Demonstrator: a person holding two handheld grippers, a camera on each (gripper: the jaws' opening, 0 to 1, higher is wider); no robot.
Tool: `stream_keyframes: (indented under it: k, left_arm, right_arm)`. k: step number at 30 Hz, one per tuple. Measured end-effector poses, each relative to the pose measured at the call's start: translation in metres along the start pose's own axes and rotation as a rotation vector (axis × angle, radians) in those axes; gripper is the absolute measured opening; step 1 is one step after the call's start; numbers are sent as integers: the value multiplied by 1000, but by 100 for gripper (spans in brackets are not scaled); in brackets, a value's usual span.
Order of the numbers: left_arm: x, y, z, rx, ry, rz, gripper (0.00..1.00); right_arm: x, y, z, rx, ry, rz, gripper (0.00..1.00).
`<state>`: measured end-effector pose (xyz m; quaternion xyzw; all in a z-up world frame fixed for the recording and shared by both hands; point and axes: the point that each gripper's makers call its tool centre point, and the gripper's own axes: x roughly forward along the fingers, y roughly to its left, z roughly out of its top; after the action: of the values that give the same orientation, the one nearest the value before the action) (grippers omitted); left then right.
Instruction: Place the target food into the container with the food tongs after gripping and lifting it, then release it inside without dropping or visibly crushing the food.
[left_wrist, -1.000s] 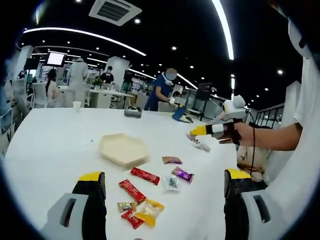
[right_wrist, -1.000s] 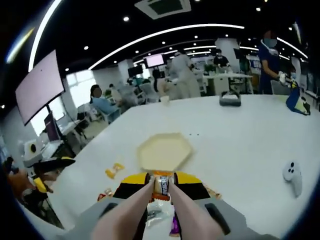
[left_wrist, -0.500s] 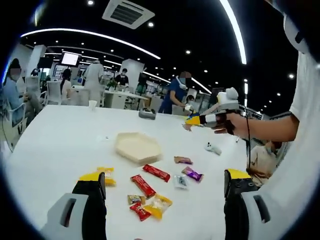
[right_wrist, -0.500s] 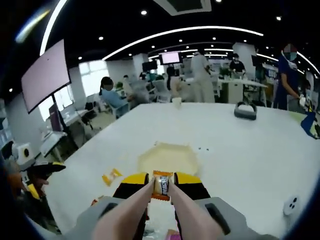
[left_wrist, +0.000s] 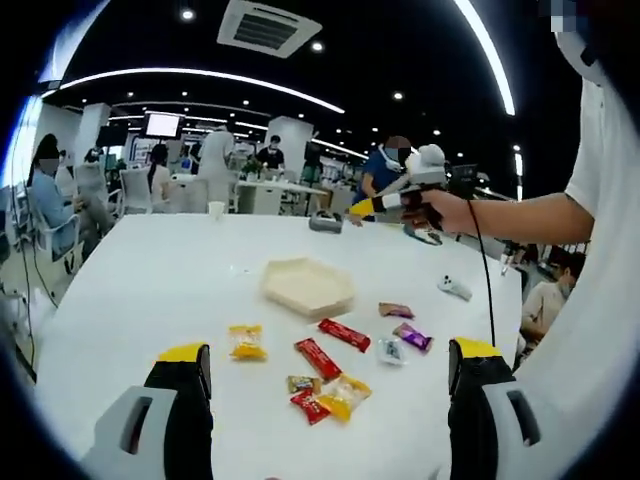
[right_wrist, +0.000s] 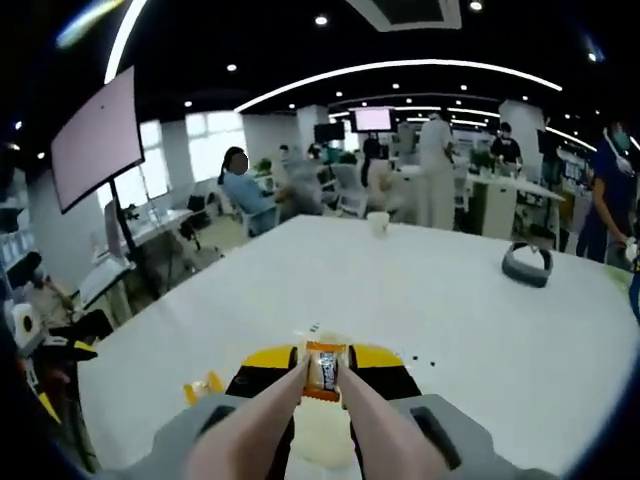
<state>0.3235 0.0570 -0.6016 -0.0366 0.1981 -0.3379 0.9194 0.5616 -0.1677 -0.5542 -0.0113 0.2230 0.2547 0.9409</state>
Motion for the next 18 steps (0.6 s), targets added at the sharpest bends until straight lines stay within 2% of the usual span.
stream_keyframes:
  k: [1,9,18]
  left_arm:
    - [-1,0,-6,17,30,7,99]
    - [-5,6,-7,31,26,44,99]
    - [-12,13,-8,77,21,64,100]
  right_arm:
    - [5,-1,1,-6,5,6,19]
    - [18,2,9,-33,19,31,19]
    - [21,3,8,-37,28,30,19]
